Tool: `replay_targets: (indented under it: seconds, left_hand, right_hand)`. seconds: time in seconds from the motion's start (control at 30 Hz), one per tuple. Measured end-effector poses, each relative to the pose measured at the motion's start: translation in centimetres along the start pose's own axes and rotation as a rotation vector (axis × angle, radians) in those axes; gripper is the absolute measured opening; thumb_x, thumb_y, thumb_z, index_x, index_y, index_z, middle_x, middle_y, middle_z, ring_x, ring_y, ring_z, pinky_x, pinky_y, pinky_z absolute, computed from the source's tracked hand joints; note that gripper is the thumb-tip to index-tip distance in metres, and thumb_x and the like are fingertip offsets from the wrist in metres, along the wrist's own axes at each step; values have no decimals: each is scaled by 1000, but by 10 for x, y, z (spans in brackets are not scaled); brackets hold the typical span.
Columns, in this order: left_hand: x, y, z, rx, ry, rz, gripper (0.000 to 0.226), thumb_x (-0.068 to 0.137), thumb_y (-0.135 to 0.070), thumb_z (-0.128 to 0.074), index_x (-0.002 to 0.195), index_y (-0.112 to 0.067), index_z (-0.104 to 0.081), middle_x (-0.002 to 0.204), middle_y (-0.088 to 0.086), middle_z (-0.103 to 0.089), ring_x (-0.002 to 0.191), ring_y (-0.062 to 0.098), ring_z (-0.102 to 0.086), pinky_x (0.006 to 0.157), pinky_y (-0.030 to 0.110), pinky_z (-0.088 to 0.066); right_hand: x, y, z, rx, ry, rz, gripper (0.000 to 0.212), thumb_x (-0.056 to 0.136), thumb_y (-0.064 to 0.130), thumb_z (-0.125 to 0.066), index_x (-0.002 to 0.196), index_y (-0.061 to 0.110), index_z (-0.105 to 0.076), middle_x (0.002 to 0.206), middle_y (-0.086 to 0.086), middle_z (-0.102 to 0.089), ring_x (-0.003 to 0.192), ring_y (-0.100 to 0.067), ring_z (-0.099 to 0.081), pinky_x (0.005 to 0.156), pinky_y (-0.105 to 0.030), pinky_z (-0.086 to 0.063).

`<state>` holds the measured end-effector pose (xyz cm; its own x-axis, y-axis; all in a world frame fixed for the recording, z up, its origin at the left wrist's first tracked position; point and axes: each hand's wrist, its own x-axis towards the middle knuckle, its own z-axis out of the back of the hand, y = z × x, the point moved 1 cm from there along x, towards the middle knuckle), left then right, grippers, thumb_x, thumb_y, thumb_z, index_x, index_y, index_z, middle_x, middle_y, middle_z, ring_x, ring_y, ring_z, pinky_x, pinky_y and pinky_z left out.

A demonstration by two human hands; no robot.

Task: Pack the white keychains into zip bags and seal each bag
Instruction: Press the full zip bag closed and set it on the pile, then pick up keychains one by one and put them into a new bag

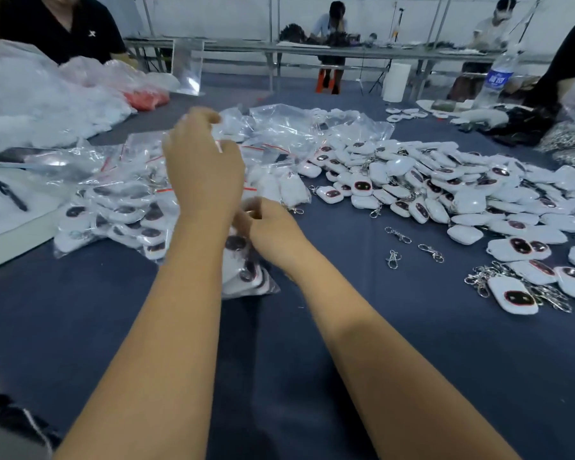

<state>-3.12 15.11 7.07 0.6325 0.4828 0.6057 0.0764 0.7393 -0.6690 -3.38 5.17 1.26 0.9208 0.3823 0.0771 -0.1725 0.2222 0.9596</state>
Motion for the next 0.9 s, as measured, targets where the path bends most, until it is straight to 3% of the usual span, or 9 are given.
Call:
replay_targets:
  seconds: [0.1, 0.2, 0.3, 0.37, 0.47, 0.53, 0.67, 0.77, 0.9]
  left_hand:
    - [-13, -14, -24, 120, 216, -97, 32, 88, -9, -50, 113, -15, -68, 118, 12, -66, 119, 33, -51, 102, 39, -38]
    - [-5, -31, -38, -39, 144, -87, 26, 89, -14, -50, 102, -20, -72, 108, 5, -69, 106, 27, -57, 93, 37, -44]
    - [23, -52, -72, -405, 219, 133, 21, 90, -18, -49, 103, -23, -64, 91, -9, -64, 79, 12, -57, 73, 29, -44]
    - [44, -61, -107, -342, 304, 134, 31, 90, -18, -50, 120, -20, -58, 101, -8, -57, 99, 18, -58, 89, 35, -47]
    - [72, -60, -160, -26, 317, -18, 52, 89, -13, -51, 140, -13, -42, 132, 4, -48, 136, 30, -35, 120, 44, -18]
    - [87, -52, -191, 155, 355, -77, 67, 87, -16, -57, 149, -20, -30, 155, 14, -31, 148, 34, -14, 123, 47, -3]
    - [101, -1, -226, 283, 393, 113, 95, 84, -30, -68, 156, -36, -5, 164, 16, 12, 149, 41, 12, 120, 55, -4]
    - [98, 34, -235, 341, 569, 291, 110, 81, -58, -68, 155, -33, 10, 162, 20, -14, 147, 43, -16, 116, 55, -21]
    - [94, 36, -236, 417, 667, 99, 49, 94, -34, -53, 140, -18, -44, 139, 15, -52, 126, 37, -49, 98, 44, -41]
  right_hand:
    - [3, 5, 18, -27, 50, -16, 28, 85, -5, -47, 74, 19, -57, 57, 9, -60, 59, -9, -51, 58, -23, -41]
    - [9, -3, 47, -3, 16, -46, 18, 91, 8, -54, 93, 24, -60, 82, -1, -69, 73, -14, -60, 67, -23, -45]
    - [16, -26, 76, -46, -109, -68, 17, 92, 19, -57, 105, 27, -63, 94, 2, -68, 78, -12, -62, 75, -27, -52]
    - [17, -41, 92, -67, -186, -67, 20, 90, 18, -54, 95, 34, -64, 79, 17, -63, 76, -8, -61, 78, -27, -54]
    - [17, -59, 106, -128, -244, -65, 25, 90, 17, -48, 86, 37, -62, 63, 28, -59, 65, -2, -57, 68, -22, -50]
    - [19, -69, 111, -152, -275, -58, 24, 90, 17, -46, 92, 33, -64, 62, 30, -57, 59, -2, -54, 64, -26, -50]
    - [23, -81, 113, -128, -296, -9, 19, 88, 20, -49, 91, 29, -66, 58, 26, -56, 55, -1, -49, 61, -35, -49]
    - [26, -81, 114, -153, -279, 28, 16, 81, 30, -49, 84, 31, -65, 57, 27, -55, 53, 0, -48, 58, -23, -38]
    - [29, -80, 115, -141, -282, -4, 15, 81, 29, -50, 78, 33, -64, 61, 23, -60, 59, -1, -54, 69, -32, -51]
